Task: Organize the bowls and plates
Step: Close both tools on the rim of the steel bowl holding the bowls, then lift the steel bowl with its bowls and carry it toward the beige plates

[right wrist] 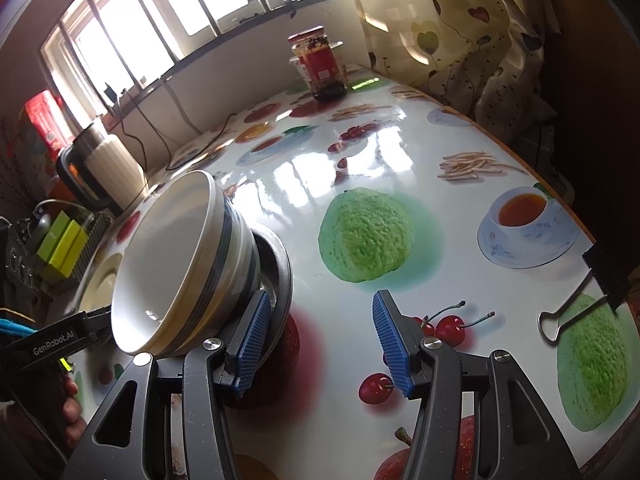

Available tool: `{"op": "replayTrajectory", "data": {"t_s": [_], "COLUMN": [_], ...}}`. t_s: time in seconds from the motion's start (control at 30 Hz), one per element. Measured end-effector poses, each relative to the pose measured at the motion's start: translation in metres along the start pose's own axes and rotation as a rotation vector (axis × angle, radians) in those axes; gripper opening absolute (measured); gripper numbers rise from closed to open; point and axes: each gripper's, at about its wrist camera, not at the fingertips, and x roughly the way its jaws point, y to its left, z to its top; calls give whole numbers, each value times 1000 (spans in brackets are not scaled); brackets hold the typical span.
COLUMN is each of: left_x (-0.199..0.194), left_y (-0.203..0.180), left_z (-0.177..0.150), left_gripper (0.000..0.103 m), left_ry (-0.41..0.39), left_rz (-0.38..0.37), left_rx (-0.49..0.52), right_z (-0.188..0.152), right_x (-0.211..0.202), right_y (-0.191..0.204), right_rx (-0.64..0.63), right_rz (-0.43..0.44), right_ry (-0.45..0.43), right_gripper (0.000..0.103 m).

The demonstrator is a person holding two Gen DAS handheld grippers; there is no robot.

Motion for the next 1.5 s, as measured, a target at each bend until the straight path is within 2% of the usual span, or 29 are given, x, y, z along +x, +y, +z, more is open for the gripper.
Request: {"op": "replayTrajectory", "data": {"t_s": [0.47,0.53,0.7,0.77,1.13,1.2,1.27,1.5], "left_x": [-2,-2,-5,-5,-5,-5,-5,-7], "left_y": [5,5,-3,-3,3,4,3,-4], "left_z": [-4,-5,-10,-10,-11,-12,-12,-13], "left_gripper": [35,35,35,35,35,31,22,8], "left_ry": [-25,-27,-51,-51,-56,-56,-53,-58], "left_rz": [-41,-42,-10,-14,-51,-64,-86,-105], "left_rx": [-2,7,77,76,51,49,43,52], "right_z": [-5,-5,-5,-6,-7,-7,-6,-7], "right_x": [8,8,8,7,10,10,10,8], "right_y": [-13,-14,-14,-12,-20,-18,-17,-15], "right_rx": [67,70,67,52,86,87,81,77], "right_rz": [112,133,199,208,284,297,302,310], "right_ry": [1,2,0,-8,-5,-5,-5,-7], "right_gripper": [53,50,32,29,27,22,19,15]}}
